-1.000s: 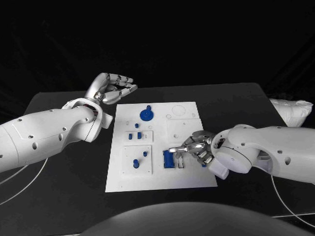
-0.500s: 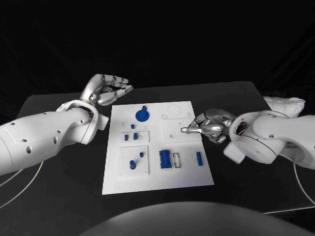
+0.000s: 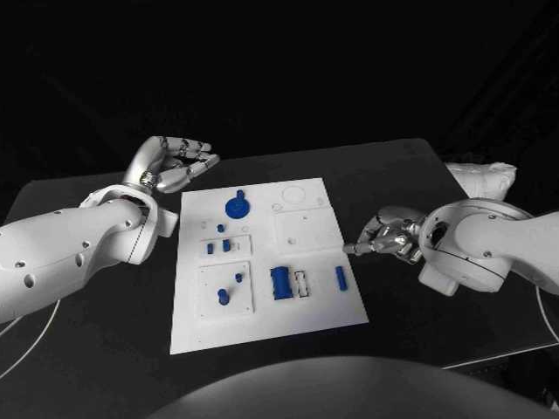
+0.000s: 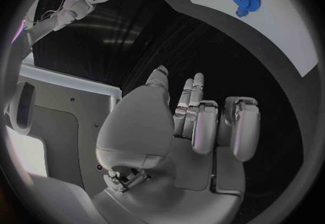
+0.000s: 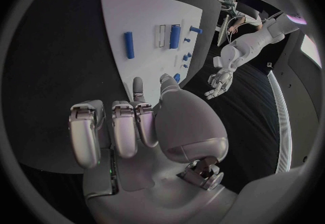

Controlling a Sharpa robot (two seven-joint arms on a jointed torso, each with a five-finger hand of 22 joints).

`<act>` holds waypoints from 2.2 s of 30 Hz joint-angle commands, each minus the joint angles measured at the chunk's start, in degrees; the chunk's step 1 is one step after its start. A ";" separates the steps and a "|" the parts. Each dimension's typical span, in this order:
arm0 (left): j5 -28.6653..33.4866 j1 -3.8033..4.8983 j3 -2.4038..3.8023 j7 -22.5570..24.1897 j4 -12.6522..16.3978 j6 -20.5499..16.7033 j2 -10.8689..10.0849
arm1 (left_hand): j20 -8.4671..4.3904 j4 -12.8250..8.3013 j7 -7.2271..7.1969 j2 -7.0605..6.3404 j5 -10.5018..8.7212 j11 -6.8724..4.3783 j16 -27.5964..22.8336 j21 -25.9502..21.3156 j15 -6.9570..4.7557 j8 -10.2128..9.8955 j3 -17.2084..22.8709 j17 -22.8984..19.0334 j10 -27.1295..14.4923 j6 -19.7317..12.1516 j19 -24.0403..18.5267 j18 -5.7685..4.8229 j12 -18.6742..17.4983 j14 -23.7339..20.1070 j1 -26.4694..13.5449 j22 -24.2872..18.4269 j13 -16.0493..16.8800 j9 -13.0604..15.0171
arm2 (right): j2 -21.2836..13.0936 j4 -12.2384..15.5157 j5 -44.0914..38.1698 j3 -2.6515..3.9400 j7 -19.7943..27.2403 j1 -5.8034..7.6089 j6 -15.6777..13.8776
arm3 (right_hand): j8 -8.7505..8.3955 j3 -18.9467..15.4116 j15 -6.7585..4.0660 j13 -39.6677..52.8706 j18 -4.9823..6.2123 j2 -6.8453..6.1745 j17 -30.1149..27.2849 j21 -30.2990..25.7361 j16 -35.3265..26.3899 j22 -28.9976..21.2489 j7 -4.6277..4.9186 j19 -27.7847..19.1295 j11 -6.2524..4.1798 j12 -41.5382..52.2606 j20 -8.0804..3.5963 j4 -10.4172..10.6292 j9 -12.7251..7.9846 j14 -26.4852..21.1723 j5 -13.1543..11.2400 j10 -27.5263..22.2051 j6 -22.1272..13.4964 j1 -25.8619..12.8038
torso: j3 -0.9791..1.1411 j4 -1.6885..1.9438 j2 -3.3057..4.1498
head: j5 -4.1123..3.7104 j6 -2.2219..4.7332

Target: Assemble the parts on the task board

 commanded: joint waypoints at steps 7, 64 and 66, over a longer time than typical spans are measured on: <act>0.07 0.03 0.04 0.15 0.05 0.66 -0.15 | 0.26 0.10 -0.14 0.50 0.32 -0.03 -0.10 0.14 0.00 0.19 -0.31 9.33 0.27 0.22 5.92 -0.86 0.04 3.63 -0.01 15.10 0.07 0.09 | 1.63 -0.77 -5.37 -0.03 -5.15 -2.06 4.41 | -2.38 1.31 0.36 15.09 -0.81 -0.76 15.08 0.26 0.23 15.10 0.10 6.00 0.13 0.16 0.54 -1.19 -1.45 5.98 -1.99 6.00 0.92 1.00 | -0.01 0.08 0.08 | -0.04 0.00; 0.07 0.03 0.04 0.05 0.67 1.07 -0.95 | 0.25 0.12 -0.15 0.54 0.35 -0.04 -0.09 0.14 -0.02 0.21 -0.38 9.33 0.32 0.22 5.92 -0.86 0.06 3.63 0.03 15.10 0.08 0.09 | 11.15 -7.80 -10.95 -0.01 -9.78 -5.75 11.23 | -3.13 8.19 0.87 15.09 -0.81 -0.27 15.08 0.26 0.23 15.10 0.49 6.00 0.60 0.16 1.07 -7.05 -1.60 5.98 -9.03 6.00 0.78 5.29 | -0.06 0.03 0.02 | 0.69 0.00; 0.07 0.03 0.04 0.06 0.70 1.11 -0.96 | 0.25 0.12 -0.15 0.54 0.35 -0.04 -0.09 0.14 -0.02 0.21 -0.38 9.33 0.32 0.22 5.92 -0.86 0.06 3.63 0.03 15.10 0.08 0.09 | 11.30 -7.87 -11.62 -0.01 -9.91 -5.82 11.54 | -3.14 8.22 0.86 15.09 -0.81 -0.32 15.08 0.26 0.23 15.10 0.48 6.00 0.59 0.16 1.06 -7.10 -1.60 5.98 -9.22 6.00 0.80 5.27 | -0.07 0.06 0.04 | 0.61 0.00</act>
